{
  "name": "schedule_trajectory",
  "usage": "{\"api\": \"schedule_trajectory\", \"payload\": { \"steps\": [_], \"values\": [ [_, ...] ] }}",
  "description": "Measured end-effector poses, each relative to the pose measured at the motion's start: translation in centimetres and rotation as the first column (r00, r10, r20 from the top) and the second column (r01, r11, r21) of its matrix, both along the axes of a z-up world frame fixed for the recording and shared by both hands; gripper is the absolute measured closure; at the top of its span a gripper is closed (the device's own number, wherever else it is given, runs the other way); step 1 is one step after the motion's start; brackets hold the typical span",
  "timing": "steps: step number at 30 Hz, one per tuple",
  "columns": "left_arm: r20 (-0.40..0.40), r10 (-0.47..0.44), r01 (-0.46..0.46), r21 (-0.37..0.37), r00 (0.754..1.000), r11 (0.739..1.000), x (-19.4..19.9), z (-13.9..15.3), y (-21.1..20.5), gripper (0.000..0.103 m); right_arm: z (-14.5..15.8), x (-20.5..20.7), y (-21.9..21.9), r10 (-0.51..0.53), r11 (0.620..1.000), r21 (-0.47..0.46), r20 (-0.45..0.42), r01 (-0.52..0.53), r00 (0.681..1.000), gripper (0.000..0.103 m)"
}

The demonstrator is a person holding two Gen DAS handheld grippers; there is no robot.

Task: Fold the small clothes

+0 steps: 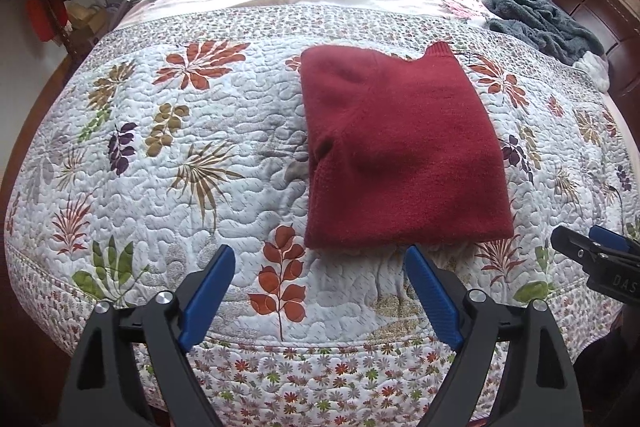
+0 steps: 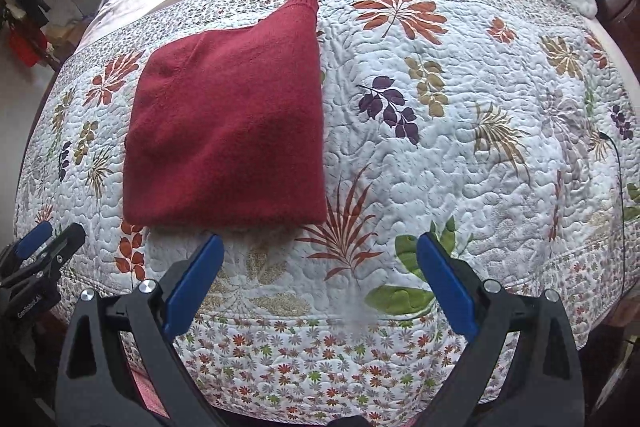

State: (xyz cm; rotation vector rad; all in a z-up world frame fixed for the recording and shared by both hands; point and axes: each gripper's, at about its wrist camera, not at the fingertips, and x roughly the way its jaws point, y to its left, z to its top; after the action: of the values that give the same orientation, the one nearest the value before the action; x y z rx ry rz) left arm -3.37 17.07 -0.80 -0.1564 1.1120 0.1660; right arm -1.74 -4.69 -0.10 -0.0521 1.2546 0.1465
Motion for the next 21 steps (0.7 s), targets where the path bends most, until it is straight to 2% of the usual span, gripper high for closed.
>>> {"api": "schedule_trajectory", "payload": {
  "steps": [8, 21],
  "values": [
    [0.013, -0.007, 0.006, 0.046, 1.000, 0.999, -0.1, 0.8, -0.6, 0.015, 1.1, -0.9, 0.3, 0.009, 0.999, -0.035, 0.030, -0.007, 1.000, 0.007],
    [0.010, -0.005, 0.004, 0.055, 1.000, 0.998, 0.5, 0.9, -0.8, 0.015, 2.6, -0.4, 0.7, 0.024, 0.999, -0.038, 0.070, -0.021, 0.997, 0.005]
  ]
}}
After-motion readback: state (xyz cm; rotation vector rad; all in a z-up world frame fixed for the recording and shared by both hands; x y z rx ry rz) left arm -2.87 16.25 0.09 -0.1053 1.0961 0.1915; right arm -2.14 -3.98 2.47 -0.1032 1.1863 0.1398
